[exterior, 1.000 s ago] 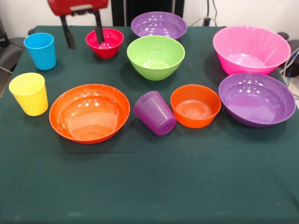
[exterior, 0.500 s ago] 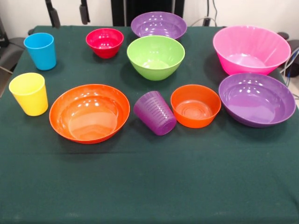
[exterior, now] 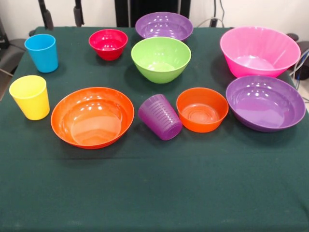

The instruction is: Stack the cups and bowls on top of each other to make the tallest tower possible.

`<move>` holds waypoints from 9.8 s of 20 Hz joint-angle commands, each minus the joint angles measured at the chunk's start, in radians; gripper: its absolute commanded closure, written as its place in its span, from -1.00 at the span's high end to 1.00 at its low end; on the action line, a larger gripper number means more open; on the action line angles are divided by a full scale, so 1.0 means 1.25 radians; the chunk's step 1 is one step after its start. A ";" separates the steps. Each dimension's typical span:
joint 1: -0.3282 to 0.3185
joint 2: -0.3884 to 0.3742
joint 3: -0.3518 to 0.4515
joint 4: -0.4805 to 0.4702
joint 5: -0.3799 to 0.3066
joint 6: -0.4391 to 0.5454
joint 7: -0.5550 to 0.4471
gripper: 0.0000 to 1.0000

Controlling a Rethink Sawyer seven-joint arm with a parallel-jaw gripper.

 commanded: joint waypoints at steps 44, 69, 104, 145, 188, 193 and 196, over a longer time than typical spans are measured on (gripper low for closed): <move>-0.086 0.068 0.055 0.123 -0.169 -0.077 -0.120 1.00; -0.101 0.208 0.040 0.025 -0.246 -0.121 -0.132 1.00; -0.178 0.079 0.034 0.206 -0.200 -0.147 -0.062 1.00; -0.248 0.294 0.061 0.073 -0.339 -0.192 -0.125 1.00; 0.132 0.294 -0.030 -0.227 -0.188 -0.069 0.039 1.00; 0.127 0.334 -0.024 -0.262 -0.179 -0.079 0.012 1.00; 0.124 0.383 -0.012 -0.298 -0.176 -0.084 -0.018 1.00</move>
